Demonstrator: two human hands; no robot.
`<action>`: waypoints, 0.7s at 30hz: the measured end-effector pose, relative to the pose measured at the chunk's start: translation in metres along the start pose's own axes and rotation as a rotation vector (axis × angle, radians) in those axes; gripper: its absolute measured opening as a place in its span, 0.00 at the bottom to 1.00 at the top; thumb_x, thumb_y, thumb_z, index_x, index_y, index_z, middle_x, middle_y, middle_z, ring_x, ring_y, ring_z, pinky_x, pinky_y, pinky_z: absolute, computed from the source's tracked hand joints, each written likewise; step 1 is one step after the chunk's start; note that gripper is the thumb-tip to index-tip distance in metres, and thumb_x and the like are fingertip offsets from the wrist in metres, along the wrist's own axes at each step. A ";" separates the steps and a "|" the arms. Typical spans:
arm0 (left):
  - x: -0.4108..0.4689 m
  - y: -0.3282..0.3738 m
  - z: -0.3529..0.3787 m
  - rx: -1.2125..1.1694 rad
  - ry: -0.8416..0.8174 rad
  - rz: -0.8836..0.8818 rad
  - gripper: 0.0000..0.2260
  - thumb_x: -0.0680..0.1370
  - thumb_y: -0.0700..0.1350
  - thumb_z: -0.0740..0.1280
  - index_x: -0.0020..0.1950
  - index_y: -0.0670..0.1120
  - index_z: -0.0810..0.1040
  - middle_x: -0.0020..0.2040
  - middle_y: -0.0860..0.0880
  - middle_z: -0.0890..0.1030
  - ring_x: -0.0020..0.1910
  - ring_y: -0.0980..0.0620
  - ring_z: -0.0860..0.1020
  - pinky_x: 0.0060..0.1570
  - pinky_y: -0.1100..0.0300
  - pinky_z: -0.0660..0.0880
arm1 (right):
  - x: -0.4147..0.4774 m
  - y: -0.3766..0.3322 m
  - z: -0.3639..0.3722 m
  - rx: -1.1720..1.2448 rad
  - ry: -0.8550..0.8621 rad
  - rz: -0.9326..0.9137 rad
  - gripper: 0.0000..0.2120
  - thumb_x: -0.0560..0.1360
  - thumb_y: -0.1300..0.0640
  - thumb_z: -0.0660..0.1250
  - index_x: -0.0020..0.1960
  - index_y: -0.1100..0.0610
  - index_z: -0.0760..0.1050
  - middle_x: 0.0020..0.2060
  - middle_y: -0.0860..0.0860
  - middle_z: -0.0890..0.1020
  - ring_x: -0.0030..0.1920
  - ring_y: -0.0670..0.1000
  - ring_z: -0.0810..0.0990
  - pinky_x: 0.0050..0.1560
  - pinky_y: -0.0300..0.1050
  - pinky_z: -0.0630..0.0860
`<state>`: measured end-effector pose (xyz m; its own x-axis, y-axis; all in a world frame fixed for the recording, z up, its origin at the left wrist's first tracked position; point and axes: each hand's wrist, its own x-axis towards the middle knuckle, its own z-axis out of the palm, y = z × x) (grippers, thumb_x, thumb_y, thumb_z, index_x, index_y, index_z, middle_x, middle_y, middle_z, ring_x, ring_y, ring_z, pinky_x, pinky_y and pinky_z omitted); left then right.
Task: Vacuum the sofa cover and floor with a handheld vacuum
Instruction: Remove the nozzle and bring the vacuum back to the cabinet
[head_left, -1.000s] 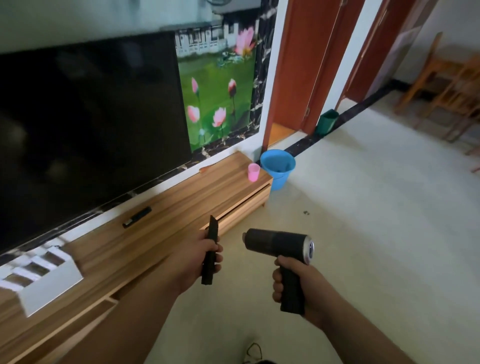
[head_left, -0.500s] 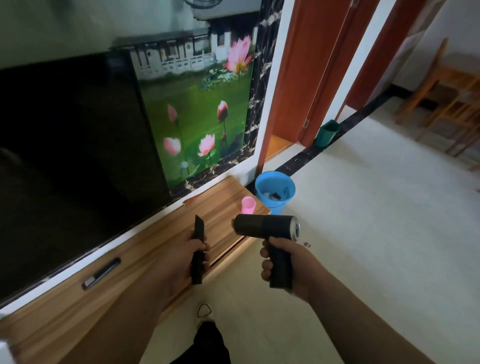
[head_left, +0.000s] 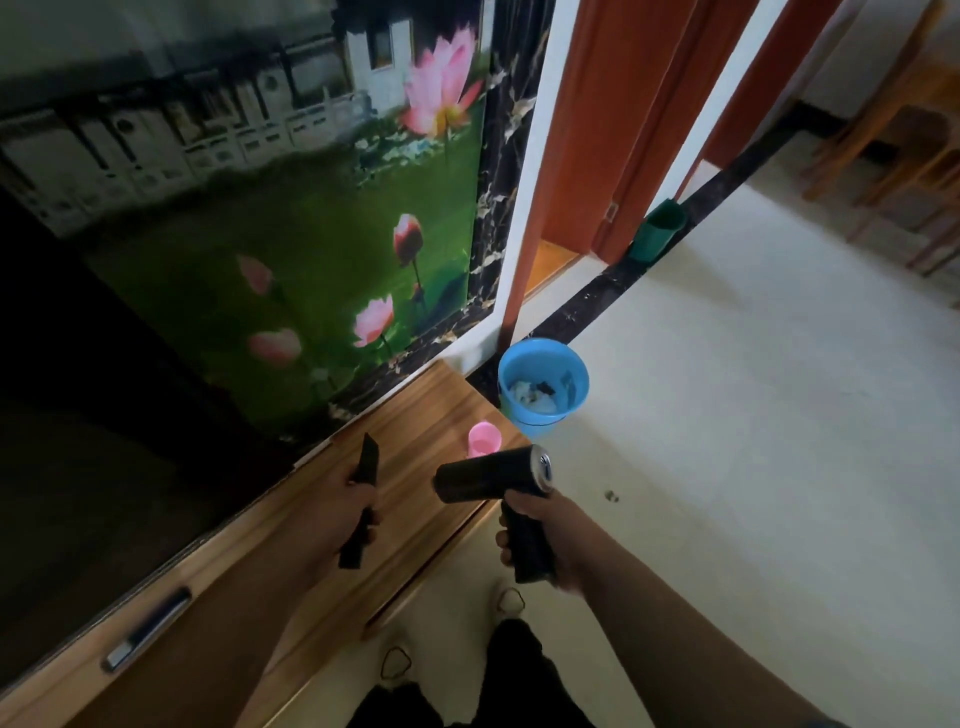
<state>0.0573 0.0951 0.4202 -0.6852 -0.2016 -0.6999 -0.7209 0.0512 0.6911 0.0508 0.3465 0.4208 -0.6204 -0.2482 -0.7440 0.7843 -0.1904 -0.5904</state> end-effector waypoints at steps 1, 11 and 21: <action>0.009 0.001 0.001 0.031 0.026 -0.009 0.10 0.80 0.34 0.61 0.60 0.41 0.73 0.37 0.41 0.75 0.33 0.47 0.74 0.33 0.55 0.72 | 0.015 -0.003 -0.005 -0.017 0.015 0.019 0.15 0.79 0.64 0.66 0.65 0.60 0.69 0.40 0.59 0.78 0.35 0.57 0.81 0.33 0.48 0.79; 0.080 -0.020 0.036 0.100 0.205 -0.211 0.18 0.80 0.40 0.63 0.70 0.48 0.69 0.47 0.45 0.80 0.42 0.47 0.79 0.42 0.53 0.78 | 0.168 -0.017 -0.061 -0.604 0.003 0.256 0.13 0.79 0.47 0.68 0.56 0.56 0.79 0.46 0.55 0.87 0.42 0.54 0.85 0.48 0.54 0.82; 0.206 -0.093 0.069 0.195 0.255 -0.319 0.18 0.78 0.39 0.66 0.66 0.49 0.68 0.55 0.43 0.79 0.48 0.42 0.81 0.48 0.46 0.79 | 0.293 0.040 -0.054 -1.002 -0.088 0.292 0.10 0.73 0.60 0.73 0.50 0.52 0.74 0.37 0.53 0.81 0.32 0.51 0.80 0.33 0.44 0.78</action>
<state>-0.0238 0.1166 0.1996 -0.3955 -0.4709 -0.7885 -0.9148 0.1256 0.3839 -0.0997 0.3174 0.1620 -0.3737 -0.2338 -0.8976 0.5154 0.7523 -0.4105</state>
